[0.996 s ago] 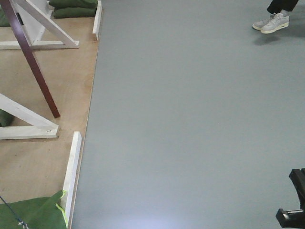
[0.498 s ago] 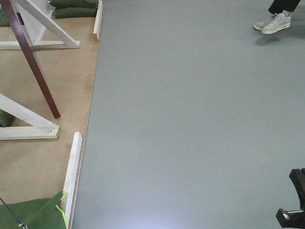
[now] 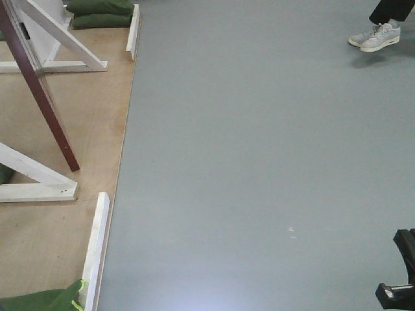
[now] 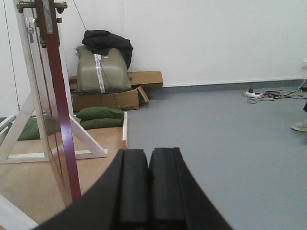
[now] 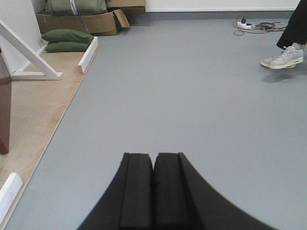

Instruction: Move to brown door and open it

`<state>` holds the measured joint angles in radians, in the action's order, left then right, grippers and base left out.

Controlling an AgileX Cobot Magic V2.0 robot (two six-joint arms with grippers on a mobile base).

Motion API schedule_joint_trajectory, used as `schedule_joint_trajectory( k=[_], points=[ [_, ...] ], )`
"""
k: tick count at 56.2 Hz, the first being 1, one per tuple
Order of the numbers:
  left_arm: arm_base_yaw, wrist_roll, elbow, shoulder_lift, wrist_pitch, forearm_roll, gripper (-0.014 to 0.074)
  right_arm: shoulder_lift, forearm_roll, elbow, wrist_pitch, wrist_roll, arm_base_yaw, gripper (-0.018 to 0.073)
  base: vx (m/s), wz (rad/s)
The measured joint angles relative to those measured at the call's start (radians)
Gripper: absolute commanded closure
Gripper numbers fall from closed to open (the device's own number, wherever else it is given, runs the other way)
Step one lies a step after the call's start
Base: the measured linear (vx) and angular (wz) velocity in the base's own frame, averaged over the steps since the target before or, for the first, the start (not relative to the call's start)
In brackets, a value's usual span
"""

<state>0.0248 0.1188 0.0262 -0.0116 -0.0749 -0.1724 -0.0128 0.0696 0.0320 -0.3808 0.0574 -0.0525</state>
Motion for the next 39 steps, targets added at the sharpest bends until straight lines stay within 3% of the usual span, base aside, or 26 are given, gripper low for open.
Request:
schedule_joint_trajectory(
  k=[39],
  points=[
    [0.000, 0.000, 0.000, 0.000, 0.000, 0.000, 0.0600, 0.000, 0.000, 0.000, 0.000, 0.000, 0.000, 0.0559, 0.25, 0.09]
  ],
)
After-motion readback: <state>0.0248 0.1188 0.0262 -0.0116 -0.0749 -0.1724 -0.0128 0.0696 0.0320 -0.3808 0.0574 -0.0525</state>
